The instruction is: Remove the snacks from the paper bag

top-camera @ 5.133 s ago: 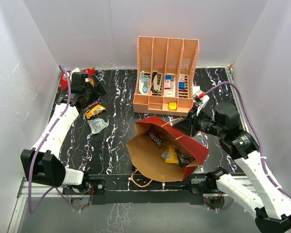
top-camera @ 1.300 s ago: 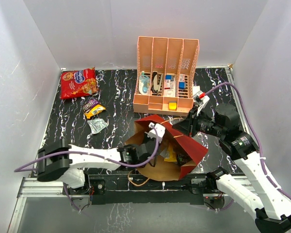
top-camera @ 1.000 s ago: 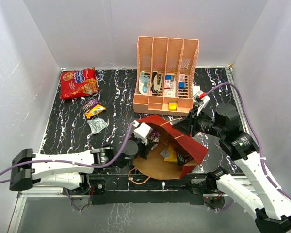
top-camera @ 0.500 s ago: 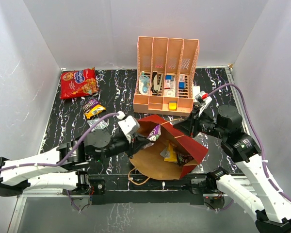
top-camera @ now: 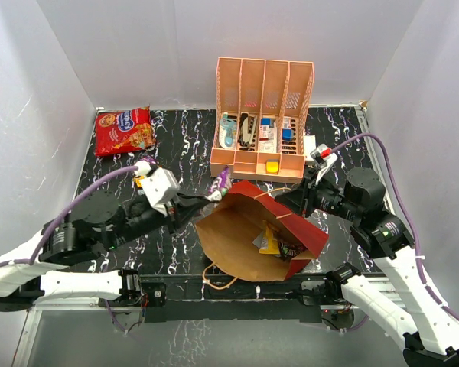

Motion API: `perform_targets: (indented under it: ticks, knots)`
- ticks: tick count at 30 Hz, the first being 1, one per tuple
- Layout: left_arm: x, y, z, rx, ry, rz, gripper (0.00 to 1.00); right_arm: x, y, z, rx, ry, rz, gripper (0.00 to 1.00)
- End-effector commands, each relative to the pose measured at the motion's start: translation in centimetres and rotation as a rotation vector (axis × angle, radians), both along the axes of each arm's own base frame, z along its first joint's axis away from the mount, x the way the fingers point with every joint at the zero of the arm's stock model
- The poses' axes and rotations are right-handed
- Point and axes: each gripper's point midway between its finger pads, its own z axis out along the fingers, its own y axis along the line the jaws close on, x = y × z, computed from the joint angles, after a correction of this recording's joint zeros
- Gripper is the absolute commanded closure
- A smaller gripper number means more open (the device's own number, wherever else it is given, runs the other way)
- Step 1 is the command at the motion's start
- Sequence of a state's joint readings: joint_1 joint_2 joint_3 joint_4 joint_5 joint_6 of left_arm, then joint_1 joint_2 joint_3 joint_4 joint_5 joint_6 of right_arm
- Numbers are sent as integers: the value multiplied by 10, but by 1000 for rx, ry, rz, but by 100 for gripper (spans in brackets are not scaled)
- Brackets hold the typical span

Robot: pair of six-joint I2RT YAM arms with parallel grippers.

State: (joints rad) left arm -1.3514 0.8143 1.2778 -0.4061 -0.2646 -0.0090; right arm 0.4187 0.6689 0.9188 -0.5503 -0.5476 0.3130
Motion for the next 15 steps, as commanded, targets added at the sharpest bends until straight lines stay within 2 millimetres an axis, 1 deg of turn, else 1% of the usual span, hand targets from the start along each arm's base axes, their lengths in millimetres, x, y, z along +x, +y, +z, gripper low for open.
perform_targets:
  ticks: [1,4,6,7,9,10,11,13,15]
  knots:
    - [25,41,37,-31,-106,179,100,2,-1,10,15,-50,-11,92]
    - [50,66,45,-35,-140,369,100,3,0,9,15,-52,-11,92]
    - [68,83,43,-14,-168,526,100,3,0,8,14,-50,-9,92]
    - [78,92,39,28,-196,616,100,3,0,8,13,-49,-8,92]
    - [93,109,23,127,-228,799,100,3,0,7,12,-47,-11,92]
    - [99,117,10,211,-267,890,100,3,0,7,11,-46,-11,92]
    - [103,123,2,264,-305,965,100,3,-1,7,10,-47,-14,92]
    - [106,127,-13,312,-346,1032,100,3,-2,6,8,-49,-20,92]
    - [108,126,-31,280,-323,1030,100,3,-2,5,7,-49,-19,92]
